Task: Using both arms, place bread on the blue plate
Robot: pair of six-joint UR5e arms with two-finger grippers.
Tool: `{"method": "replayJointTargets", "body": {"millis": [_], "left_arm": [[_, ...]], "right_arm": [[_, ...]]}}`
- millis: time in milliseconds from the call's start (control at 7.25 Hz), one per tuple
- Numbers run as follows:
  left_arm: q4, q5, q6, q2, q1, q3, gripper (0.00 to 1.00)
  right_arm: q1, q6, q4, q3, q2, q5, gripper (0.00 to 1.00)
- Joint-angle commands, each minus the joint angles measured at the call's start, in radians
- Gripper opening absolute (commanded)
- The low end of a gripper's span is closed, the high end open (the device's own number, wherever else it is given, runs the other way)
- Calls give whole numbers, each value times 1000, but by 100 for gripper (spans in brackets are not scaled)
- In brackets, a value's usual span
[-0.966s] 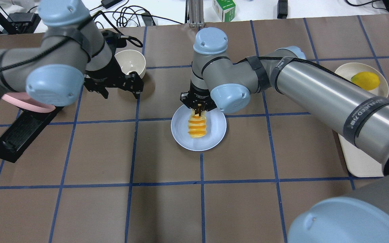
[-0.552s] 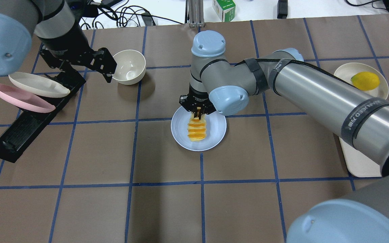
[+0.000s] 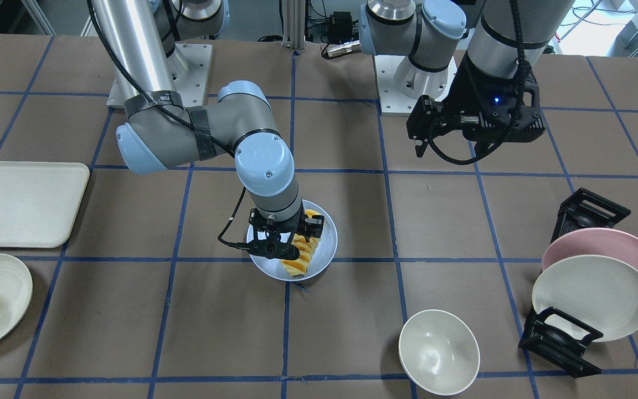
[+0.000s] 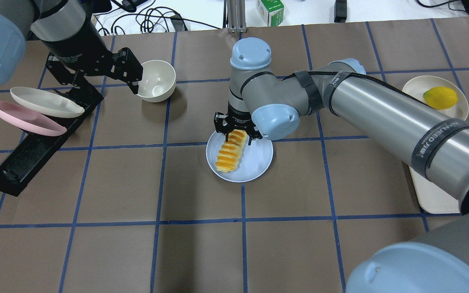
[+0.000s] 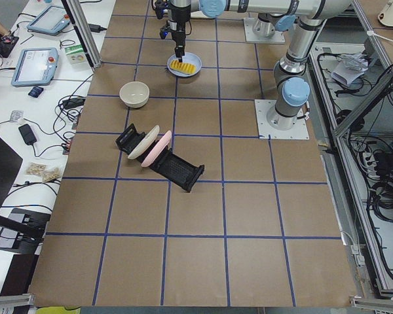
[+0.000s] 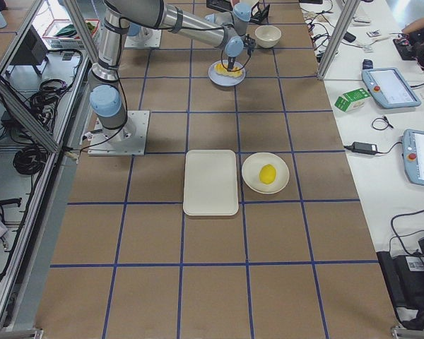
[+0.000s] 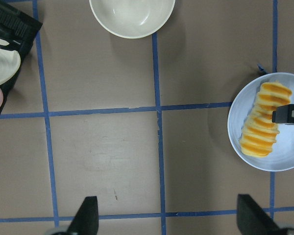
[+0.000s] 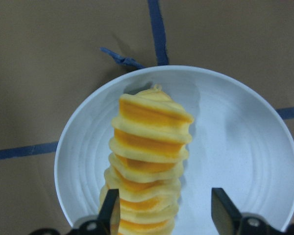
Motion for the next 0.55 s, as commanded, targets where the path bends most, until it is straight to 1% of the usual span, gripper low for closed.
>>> {"method": "replayJointTargets", "body": {"millis": [0,138,276,414], "left_arm": [[2,-14,-20,0,0,6,100],[2,-15,-20,2,0,9,100],[3,-16,-20,-1,-2,7,100],[6,-16,-21,2,-2,13,100]], "right_arm": [[-40,-47,133,-8,-92,-13,92],[-96,-113,182,-5,-170,-71,100],[-156,-119,296,-6,-258,-138,100],[-231,-129,375,-9,-327,-177,100]]}}
